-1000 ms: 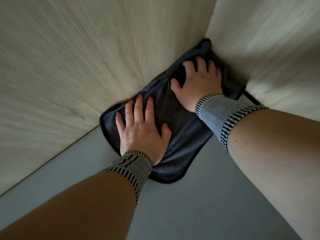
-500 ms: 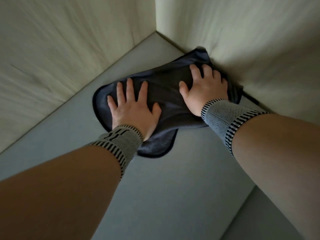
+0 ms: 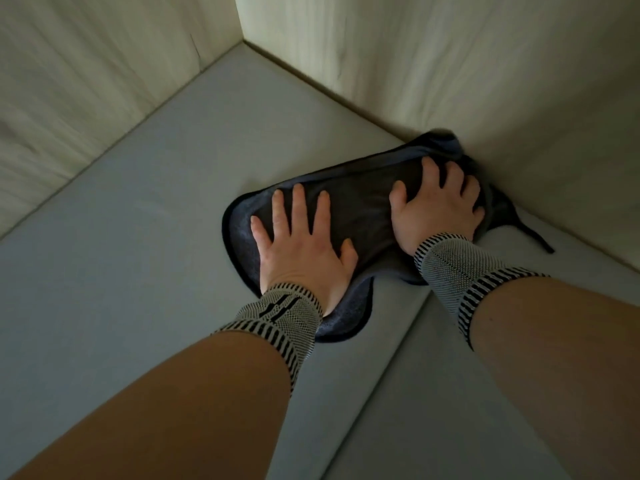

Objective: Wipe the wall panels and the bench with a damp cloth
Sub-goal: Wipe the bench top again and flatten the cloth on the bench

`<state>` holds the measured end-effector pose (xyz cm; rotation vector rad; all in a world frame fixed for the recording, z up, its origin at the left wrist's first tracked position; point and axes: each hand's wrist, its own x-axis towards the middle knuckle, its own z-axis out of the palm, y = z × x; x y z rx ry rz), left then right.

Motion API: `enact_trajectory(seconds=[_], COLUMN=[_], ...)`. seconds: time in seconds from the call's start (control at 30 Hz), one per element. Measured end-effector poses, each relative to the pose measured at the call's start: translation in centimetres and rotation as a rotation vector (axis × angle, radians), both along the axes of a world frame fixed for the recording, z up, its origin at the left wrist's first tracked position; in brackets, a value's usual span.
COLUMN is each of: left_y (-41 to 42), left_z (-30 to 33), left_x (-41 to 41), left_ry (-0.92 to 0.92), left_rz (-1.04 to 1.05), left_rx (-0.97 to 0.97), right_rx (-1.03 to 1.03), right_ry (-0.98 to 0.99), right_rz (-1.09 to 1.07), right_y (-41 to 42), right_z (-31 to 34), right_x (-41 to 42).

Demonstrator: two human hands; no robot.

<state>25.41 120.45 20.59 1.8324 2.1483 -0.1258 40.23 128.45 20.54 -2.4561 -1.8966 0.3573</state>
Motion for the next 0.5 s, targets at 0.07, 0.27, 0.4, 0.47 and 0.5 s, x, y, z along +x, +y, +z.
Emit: enact_trajectory(seconds=[0.07, 0.27, 0.4, 0.47, 0.5], left_y=[-1.1, -5.0, -9.0, -11.2, -12.4], left_z=[-0.1, 0.0, 0.2, 0.3, 0.4], left_x=[0.4, 0.1, -1.1, -2.0, -2.5], left_ry=[0.0, 0.001, 0.008, 0.014, 0.016], left_rz=[-0.03, -0.084, -0.112, -0.118, -0.117], left_rx=[0.005, -0.006, -0.032, -0.049, -0.057], right_rx=[0.024, 0.033, 0.024, 0.03, 0.03], right_ry=[0.047, 0.086, 0.133, 0.156, 0.164], right_rz=[-0.044, -0.058, -0.033, -0.019, -0.011], right_y=[-1.2, -6.1, -10.7, -13.2, -14.5], right_z=[0.1, 0.4, 0.3, 0.2, 0.2], right_x=[-0.1, -1.7, -3.6, -4.6, -5.3])
